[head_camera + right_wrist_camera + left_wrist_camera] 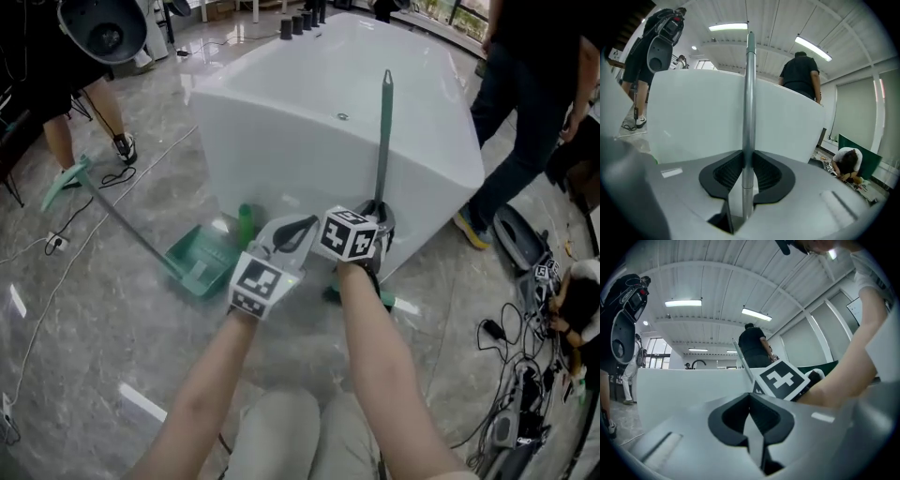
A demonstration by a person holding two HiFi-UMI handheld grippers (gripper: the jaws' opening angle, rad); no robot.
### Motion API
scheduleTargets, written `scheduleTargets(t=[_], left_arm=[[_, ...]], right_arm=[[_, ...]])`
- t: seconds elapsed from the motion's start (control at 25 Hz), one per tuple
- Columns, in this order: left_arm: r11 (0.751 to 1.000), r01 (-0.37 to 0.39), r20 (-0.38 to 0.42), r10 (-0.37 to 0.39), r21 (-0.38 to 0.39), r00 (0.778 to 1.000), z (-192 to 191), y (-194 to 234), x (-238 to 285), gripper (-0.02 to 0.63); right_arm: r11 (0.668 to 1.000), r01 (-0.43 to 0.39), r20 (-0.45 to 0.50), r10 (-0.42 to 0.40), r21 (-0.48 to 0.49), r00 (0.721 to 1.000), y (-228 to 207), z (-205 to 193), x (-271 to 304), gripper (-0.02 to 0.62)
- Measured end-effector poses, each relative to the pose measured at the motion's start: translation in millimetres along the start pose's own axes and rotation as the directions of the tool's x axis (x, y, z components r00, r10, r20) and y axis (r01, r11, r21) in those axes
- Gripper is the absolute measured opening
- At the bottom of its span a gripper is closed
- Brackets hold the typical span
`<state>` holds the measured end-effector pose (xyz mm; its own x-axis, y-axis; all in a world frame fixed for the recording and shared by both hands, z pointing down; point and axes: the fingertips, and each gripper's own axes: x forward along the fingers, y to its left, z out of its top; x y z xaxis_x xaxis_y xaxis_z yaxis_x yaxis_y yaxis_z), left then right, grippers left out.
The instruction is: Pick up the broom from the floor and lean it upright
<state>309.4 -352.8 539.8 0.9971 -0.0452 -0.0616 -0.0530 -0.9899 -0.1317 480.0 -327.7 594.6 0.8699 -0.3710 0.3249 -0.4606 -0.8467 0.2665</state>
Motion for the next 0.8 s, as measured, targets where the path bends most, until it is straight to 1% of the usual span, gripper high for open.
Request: scheduleTargets(t=[0.12, 0.2, 0.36, 0.4, 0.48, 0.6, 0.68, 0.76, 0.8], left_arm=[[1.0, 0.015, -0.006, -0.015, 0.026, 1.0, -3.7, 4.9, 1.2, 0.0], [1.0, 0.016, -0.01, -0.015, 0.022, 1.0, -9.6, 8.6, -1.3, 0.0], [1.0, -0.02, -0.037, 0.021, 0.003, 0.999, -24.3, 24.2, -8.4, 0.0], [1.0, -0.029, -0.041, 0.028, -0.003, 0.999, -27.2, 26.3, -9.4, 0.0], [0.999, -0.042, -0.045, 0.041, -0.013, 0.998, -31.0, 28.8, -9.4, 0.0], [0.999, -0.044, -0.043, 0.044, -0.01, 0.998, -31.2, 29.3, -5.9, 0.0], [0.999, -0.043, -0.041, 0.043, -0.008, 0.998, -31.1, 26.9, -4.1, -0.001], [0.999, -0.045, -0.038, 0.045, -0.011, 0.998, -31.1, 23.5, -3.2, 0.0], [0.999, -0.046, -0.037, 0.046, -0.011, 0.998, -30.7, 21.0, -2.9, 0.0]], right_arm=[[0.999, 0.027, -0.002, -0.027, -0.017, 1.0, 3.0, 1.6, 5.4, 0.077], [0.999, 0.023, 0.005, -0.023, -0.031, 1.0, 7.4, -0.1, 5.3, 0.077], [0.999, 0.001, 0.036, 0.0, -0.036, 0.999, 10.8, -1.7, 1.6, 0.068], [0.999, -0.005, 0.048, 0.007, -0.035, 0.999, 9.6, -1.6, 0.4, 0.077], [0.999, -0.028, 0.088, 0.031, -0.035, 0.996, 7.7, 1.0, -4.2, 0.112], [0.995, -0.084, 0.171, 0.093, -0.063, 0.981, 12.0, 8.1, -15.0, 0.21], [0.989, -0.113, 0.204, 0.131, -0.098, 0.97, 15.0, 7.4, -22.1, 0.236], [0.978, -0.163, 0.231, 0.19, -0.13, 0.954, 15.3, 4.3, -31.2, 0.287], [0.967, -0.207, 0.246, 0.239, -0.149, 0.939, 15.4, 3.0, -37.7, 0.305]])
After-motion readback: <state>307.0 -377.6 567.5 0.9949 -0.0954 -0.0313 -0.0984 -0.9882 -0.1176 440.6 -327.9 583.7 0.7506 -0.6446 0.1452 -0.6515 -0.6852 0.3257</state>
